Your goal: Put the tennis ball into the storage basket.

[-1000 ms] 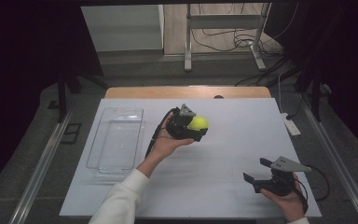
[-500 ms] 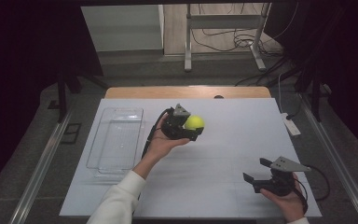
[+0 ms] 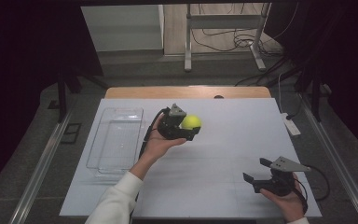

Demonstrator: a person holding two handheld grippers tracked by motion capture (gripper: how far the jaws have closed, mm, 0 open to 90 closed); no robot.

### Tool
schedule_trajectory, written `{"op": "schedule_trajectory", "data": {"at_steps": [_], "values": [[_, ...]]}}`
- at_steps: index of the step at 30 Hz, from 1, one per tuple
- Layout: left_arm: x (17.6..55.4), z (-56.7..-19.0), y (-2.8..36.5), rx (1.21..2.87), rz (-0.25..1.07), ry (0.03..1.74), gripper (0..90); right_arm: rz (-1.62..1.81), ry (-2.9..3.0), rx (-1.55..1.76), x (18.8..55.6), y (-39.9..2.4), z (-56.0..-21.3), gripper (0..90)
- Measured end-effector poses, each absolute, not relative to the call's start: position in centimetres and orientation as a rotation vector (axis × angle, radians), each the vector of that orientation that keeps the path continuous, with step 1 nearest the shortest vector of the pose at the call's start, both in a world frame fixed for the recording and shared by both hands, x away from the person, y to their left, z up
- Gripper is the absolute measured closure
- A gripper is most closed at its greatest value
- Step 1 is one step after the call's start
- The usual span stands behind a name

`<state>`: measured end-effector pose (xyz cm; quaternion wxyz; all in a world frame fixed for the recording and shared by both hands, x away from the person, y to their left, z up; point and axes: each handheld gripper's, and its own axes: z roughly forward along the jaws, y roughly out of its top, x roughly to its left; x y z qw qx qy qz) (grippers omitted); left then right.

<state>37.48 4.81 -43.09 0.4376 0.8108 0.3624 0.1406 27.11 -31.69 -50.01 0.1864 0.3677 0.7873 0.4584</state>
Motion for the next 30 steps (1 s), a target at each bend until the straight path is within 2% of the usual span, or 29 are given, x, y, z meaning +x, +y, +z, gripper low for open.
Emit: {"op": "schedule_trajectory", "data": {"at_steps": [30], "values": [[36.9,-42.7,6.3,1.979,0.364,0.909,27.4,1.286,2.22,1.038,27.1,-31.6,-50.1,8.8]]}}
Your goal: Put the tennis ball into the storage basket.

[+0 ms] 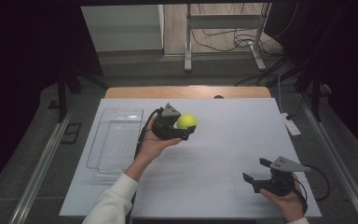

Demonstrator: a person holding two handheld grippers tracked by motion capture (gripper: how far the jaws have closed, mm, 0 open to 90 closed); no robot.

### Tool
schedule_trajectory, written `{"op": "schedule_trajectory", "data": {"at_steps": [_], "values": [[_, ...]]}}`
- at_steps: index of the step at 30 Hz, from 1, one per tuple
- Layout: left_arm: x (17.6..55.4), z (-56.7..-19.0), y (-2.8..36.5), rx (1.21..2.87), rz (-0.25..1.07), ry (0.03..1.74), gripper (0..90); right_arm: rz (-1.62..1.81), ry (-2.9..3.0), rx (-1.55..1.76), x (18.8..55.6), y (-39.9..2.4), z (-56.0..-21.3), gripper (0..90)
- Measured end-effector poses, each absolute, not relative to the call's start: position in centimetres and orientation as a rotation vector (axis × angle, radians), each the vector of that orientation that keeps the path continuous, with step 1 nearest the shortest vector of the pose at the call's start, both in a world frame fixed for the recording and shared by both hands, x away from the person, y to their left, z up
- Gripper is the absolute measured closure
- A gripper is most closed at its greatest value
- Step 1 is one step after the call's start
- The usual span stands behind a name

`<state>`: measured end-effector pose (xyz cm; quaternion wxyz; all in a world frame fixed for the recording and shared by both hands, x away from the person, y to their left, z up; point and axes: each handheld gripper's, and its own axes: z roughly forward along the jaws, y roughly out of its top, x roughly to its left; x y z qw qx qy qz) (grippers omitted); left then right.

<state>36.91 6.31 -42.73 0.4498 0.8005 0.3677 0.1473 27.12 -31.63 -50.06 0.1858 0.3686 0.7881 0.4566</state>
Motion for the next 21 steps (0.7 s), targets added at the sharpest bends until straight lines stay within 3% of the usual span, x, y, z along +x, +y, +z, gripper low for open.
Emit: {"op": "schedule_trajectory", "data": {"at_steps": [21], "values": [[36.5,-42.5,7.7,1.954,0.382,0.921,27.4,1.28,2.219,1.04,27.1,-31.6,-50.1,8.8]]}}
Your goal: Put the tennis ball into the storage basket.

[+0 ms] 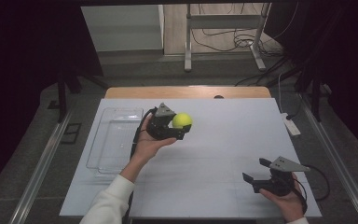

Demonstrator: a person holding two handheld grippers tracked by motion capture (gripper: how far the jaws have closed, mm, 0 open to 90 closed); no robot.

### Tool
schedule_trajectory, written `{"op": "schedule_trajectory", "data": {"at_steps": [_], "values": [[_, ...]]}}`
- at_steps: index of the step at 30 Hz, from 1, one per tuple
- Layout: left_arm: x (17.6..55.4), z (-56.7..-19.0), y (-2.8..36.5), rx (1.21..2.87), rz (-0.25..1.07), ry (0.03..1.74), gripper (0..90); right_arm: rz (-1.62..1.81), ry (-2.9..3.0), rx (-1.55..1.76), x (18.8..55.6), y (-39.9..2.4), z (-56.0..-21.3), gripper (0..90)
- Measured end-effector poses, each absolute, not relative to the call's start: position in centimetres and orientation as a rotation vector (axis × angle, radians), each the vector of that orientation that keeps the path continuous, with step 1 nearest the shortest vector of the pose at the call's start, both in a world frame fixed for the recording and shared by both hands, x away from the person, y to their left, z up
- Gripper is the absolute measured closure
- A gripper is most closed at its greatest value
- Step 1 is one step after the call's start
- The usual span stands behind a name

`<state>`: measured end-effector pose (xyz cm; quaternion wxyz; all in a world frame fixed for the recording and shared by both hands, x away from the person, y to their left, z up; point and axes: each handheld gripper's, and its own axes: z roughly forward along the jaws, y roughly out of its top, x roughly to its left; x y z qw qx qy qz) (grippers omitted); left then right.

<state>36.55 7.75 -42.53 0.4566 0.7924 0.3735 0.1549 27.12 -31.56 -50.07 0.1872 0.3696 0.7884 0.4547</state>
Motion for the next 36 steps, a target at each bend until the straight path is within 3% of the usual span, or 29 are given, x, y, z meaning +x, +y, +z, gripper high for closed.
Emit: {"op": "schedule_trajectory", "data": {"at_steps": [36], "values": [[35.9,-41.8,9.9,1.899,0.413,0.943,27.4,1.276,2.218,1.042,27.1,-31.6,-50.1,8.8]]}}
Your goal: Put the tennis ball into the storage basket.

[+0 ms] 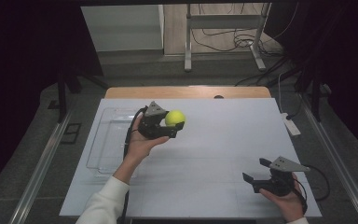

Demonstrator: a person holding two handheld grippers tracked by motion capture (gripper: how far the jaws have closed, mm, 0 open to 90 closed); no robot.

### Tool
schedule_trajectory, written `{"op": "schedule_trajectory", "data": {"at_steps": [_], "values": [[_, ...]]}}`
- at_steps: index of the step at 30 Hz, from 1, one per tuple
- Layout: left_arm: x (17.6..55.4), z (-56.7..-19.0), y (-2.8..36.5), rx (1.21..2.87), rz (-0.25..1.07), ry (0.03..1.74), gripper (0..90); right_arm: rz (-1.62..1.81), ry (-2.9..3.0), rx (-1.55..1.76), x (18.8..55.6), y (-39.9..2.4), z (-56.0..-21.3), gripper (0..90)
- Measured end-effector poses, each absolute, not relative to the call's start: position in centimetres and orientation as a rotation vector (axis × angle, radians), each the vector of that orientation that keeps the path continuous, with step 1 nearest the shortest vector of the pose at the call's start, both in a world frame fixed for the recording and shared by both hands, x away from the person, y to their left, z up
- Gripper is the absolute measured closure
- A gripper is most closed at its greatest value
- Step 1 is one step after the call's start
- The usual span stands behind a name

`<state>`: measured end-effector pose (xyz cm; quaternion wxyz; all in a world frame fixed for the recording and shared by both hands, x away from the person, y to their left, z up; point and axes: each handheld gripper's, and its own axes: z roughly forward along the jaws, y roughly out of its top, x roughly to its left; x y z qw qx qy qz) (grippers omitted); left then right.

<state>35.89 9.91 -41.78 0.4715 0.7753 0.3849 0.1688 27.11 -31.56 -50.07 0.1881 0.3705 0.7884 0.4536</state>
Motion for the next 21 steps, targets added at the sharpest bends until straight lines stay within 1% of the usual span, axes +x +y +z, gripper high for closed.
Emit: {"op": "schedule_trajectory", "data": {"at_steps": [21], "values": [[35.6,-41.6,11.8,1.864,0.436,0.97,27.4,1.273,2.217,1.045,27.1,-31.5,-50.1,8.8]]}}
